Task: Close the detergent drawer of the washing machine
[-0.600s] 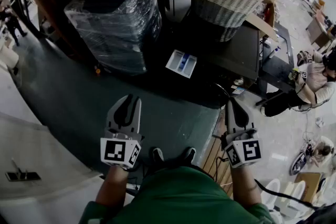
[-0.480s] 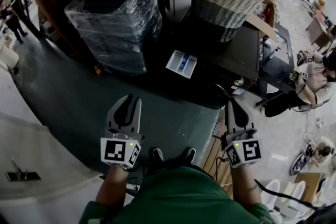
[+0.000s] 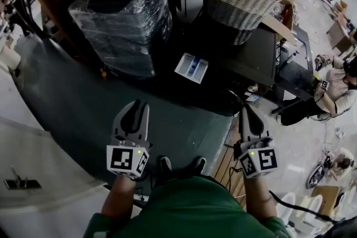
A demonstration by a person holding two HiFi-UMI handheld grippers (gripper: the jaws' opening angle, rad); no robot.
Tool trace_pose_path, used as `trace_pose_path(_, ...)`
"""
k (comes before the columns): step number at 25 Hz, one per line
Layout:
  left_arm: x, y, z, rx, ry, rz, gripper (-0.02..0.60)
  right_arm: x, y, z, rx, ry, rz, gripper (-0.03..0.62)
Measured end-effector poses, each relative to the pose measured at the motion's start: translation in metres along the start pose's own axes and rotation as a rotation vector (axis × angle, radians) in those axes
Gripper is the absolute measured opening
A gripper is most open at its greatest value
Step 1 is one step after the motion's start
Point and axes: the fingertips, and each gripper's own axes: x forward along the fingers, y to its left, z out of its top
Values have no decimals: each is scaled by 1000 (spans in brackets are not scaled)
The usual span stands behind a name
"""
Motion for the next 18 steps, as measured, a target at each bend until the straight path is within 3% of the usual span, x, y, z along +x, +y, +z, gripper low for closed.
trace_pose_path(9,23,-45,7,21,-5,41,87,-7,-50,-3,19,-23,41,21)
trace_pose_path(18,34,-98,10,118,42,89,71,-7,-93,-13,62,-8,100,21)
